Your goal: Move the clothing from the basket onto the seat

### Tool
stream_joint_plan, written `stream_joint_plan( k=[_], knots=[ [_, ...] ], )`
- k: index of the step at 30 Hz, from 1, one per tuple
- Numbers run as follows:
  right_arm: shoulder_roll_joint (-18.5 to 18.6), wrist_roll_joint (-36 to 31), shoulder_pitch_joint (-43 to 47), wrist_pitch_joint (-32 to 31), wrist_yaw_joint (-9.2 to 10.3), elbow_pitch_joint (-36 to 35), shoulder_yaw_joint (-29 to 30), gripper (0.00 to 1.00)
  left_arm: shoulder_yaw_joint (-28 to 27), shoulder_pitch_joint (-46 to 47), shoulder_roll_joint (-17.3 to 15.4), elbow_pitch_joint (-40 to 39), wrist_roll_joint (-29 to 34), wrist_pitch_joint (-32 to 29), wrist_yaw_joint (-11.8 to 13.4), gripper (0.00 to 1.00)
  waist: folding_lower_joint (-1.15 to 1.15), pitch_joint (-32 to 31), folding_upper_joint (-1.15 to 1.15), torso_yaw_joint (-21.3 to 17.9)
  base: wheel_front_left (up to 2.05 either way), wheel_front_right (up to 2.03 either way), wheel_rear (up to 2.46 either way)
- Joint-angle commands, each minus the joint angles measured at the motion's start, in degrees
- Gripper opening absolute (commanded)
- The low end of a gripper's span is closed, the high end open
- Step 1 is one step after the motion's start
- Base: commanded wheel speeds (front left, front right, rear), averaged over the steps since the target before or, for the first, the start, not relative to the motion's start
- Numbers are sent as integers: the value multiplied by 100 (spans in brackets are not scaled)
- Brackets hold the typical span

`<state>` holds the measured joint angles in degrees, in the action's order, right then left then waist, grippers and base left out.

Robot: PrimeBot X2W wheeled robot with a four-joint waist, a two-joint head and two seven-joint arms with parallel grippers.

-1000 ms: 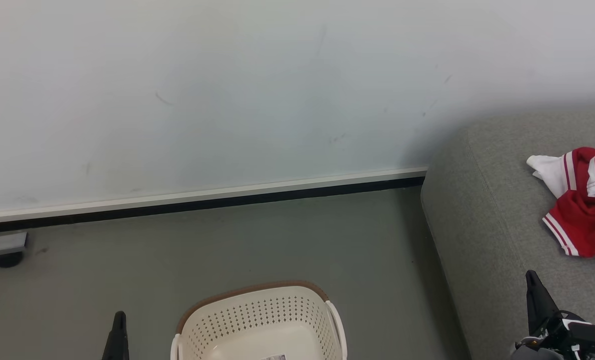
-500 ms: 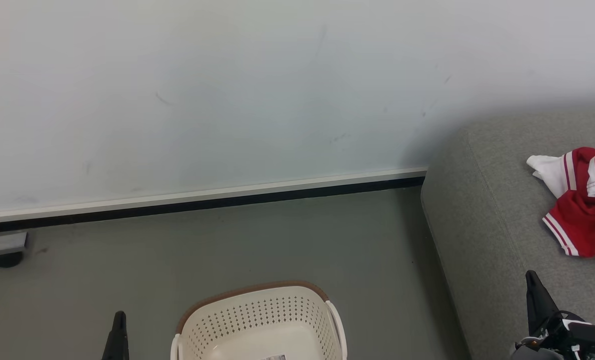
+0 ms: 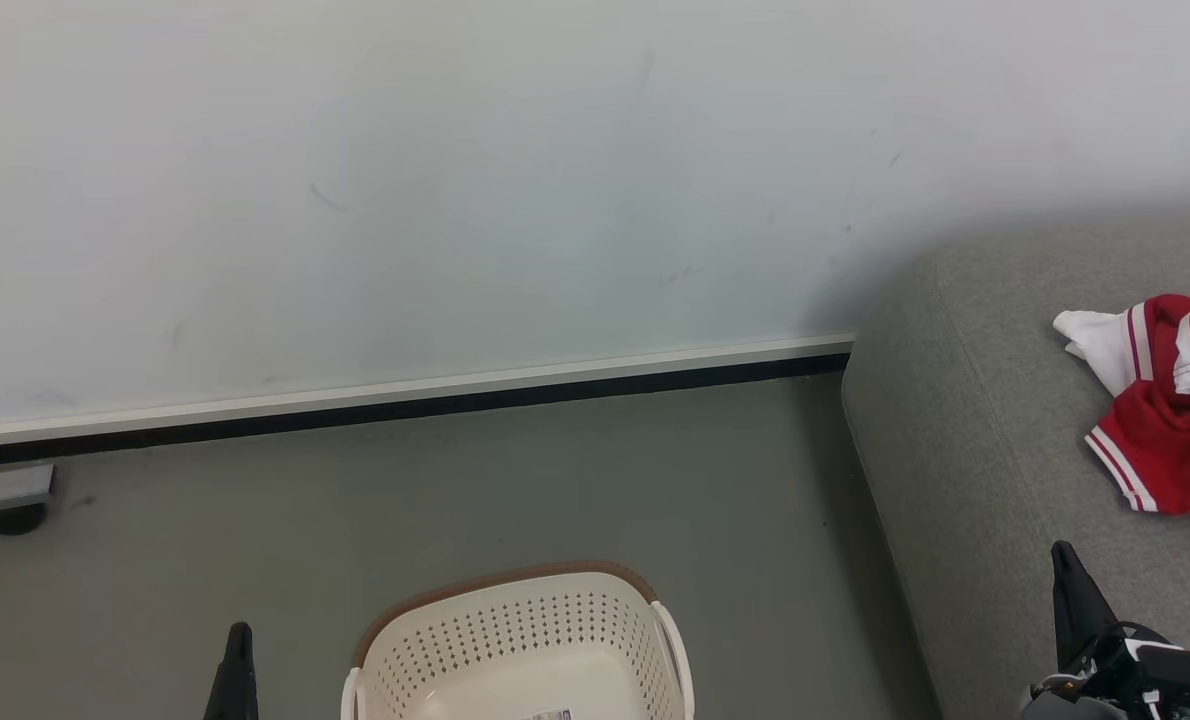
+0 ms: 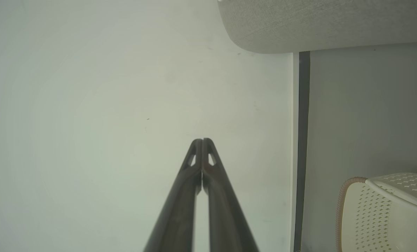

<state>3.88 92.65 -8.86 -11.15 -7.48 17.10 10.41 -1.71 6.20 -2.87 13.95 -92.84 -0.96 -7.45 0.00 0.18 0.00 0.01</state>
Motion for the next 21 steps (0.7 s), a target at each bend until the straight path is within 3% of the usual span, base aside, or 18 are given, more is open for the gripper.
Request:
stream_joint_plan(
  k=[1, 21],
  knots=[
    [-18, -45, -32, -30, -2, -6, 9, 0, -22, 42, 1, 11, -16, -12, -14, 0, 0, 0, 0, 0, 0, 0, 0],
    [-35, -56, -37, -42, -2, -5, 35, 0, -21, 42, 1, 11, -16, -11, -15, 0, 0, 0, 0, 0, 0, 0, 0]
  ],
)
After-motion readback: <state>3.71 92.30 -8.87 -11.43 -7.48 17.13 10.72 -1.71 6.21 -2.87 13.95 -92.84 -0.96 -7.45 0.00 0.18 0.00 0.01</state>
